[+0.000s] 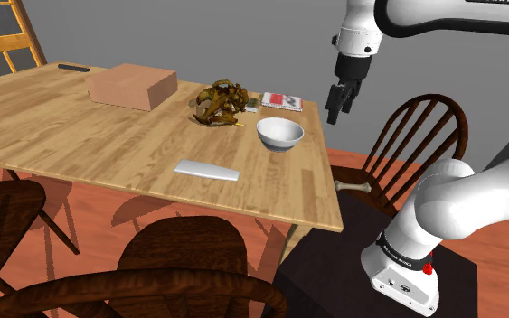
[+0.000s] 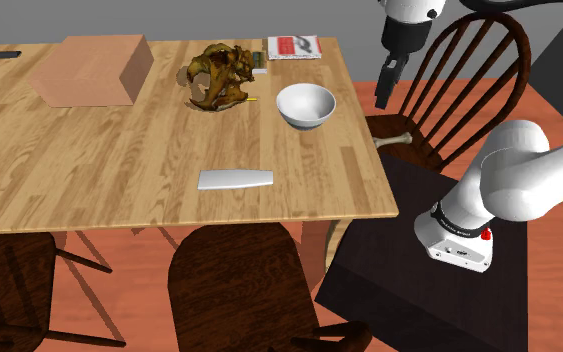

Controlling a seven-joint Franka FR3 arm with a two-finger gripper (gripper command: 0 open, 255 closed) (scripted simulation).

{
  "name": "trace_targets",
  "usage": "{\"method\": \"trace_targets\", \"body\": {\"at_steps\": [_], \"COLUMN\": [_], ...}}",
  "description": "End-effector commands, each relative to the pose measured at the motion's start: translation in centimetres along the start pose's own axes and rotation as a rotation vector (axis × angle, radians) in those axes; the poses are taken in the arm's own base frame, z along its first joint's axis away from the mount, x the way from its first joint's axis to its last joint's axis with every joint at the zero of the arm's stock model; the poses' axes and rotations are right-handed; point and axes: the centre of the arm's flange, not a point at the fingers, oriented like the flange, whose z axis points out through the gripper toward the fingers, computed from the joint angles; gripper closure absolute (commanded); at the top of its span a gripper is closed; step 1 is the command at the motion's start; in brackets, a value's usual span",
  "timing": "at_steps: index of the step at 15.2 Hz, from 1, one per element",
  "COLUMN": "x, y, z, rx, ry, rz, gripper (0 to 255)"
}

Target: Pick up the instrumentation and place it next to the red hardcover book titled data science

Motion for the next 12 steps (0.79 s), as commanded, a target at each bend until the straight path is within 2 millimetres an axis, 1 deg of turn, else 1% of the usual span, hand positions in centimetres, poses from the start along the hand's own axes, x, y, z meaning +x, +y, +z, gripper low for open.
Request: {"method": "trace_targets", "body": {"at_steps": [1,6,12], "x": [0.0,5.2,11.1], "y": [0.0,-2.2,-5.6], "z": [0.0,3.0,6.5], "rx": [0.000,0.009,0.020], "ry": [0.000,0.013,0.030], "rz": [0.000,-0.088,-0.193], "gripper": [0,0,0]}}
